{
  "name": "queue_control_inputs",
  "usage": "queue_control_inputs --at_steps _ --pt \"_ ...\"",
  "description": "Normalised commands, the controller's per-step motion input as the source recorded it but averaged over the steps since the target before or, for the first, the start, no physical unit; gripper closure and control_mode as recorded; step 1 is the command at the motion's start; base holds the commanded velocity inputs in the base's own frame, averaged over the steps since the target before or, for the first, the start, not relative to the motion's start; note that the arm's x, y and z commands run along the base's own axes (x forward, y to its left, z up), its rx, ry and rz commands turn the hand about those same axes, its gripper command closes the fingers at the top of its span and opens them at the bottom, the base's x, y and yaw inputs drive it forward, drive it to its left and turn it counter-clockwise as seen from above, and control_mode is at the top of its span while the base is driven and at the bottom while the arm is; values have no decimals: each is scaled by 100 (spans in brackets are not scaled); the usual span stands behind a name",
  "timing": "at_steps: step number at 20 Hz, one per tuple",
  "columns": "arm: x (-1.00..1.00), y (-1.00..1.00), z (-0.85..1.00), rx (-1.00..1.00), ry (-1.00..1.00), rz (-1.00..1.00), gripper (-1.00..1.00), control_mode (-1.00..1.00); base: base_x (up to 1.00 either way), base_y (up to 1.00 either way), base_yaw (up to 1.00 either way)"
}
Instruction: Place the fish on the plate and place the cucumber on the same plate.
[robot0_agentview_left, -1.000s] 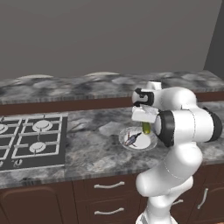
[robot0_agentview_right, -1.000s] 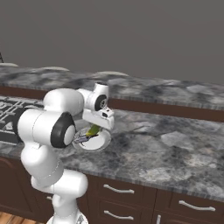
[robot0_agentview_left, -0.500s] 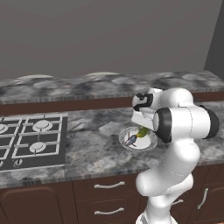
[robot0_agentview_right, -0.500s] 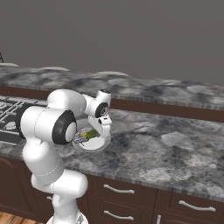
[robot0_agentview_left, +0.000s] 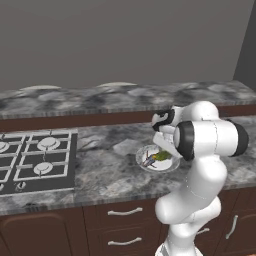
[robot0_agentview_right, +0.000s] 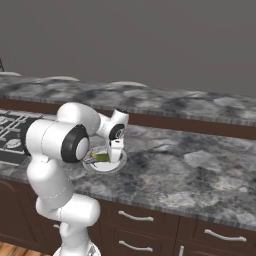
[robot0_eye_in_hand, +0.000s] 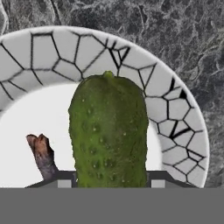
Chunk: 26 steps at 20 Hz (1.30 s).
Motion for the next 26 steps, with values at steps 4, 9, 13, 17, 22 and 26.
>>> queue_control_inputs --at_steps 4,9,13,17,22,26 --pt "7 8 -22 -2 5 -18 100 -100 0 0 0" --pt "0 12 -20 0 3 -11 100 -100 0 0 0" --pt "0 10 -18 0 1 -8 -100 -100 0 0 0" --pt "0 0 -3 0 0 -2 -100 -100 0 0 0" --pt "-15 0 28 -2 0 -1 -100 -100 0 0 0" --pt "-17 0 52 -9 0 -1 -100 -100 0 0 0"
